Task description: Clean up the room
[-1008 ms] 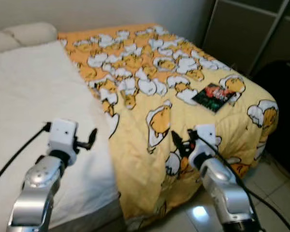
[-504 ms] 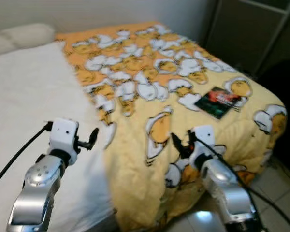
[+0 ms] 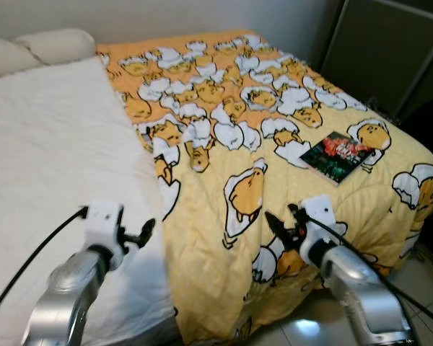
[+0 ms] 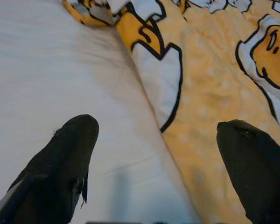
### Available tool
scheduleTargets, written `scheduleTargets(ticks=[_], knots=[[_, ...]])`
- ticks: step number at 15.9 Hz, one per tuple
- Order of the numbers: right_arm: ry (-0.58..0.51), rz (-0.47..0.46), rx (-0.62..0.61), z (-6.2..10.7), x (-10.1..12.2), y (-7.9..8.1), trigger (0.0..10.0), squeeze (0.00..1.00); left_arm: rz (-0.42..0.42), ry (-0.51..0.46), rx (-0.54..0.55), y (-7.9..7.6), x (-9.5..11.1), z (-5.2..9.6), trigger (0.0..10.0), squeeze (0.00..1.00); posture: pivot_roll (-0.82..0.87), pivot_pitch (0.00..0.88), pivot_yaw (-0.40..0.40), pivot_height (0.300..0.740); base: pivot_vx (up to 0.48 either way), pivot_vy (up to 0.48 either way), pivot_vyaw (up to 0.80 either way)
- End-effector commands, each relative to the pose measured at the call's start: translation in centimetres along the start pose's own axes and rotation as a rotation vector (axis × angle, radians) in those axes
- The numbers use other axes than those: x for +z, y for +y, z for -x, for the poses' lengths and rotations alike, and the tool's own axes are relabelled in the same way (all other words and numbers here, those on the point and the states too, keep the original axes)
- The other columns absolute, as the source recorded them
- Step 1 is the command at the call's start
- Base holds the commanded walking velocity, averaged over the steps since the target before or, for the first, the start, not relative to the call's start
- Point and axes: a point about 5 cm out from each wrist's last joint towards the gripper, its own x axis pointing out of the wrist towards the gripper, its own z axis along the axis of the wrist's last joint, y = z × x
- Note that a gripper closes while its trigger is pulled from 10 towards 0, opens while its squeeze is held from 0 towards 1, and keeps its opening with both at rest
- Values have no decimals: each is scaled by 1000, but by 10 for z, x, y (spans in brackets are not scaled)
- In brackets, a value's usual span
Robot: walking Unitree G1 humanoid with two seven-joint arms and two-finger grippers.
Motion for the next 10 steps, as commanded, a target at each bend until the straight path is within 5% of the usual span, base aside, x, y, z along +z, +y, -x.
scheduleTargets(ticks=[1, 4, 6, 7, 8, 10], knots=[[-1, -5, 69, 1, 4, 4, 10000, 0, 40, 16, -26, -1, 1, -7, 10000, 1000, -71, 0, -12, 740, 0, 0, 0], [32, 71, 235, 2, 9, 9, 10000, 0, 147, 75, -133, -11, -7, -36, 10000, 1000, -107, 0, 1, 740, 0, 0, 0], [77, 75, 371, 2, 10, 14, 10000, 0, 178, 215, -157, -19, -30, -55, 10000, 988, -132, 0, 7, 740, 0, 0, 0], [112, 100, 419, 4, 8, 15, 10000, 0, 165, 272, -160, -22, -38, -59, 10000, 722, -132, 0, 7, 740, 0, 0, 0], [151, 134, 444, 6, 4, 13, 10000, 0, 160, 316, -140, -22, -46, -60, 10000, 0, -137, 0, 8, 740, 0, 0, 0], [217, 132, 556, 14, 2, 14, 10000, 0, 161, 344, -202, -31, -55, -63, 10000, 0, -140, 0, 3, 740, 0, 0, 0]])
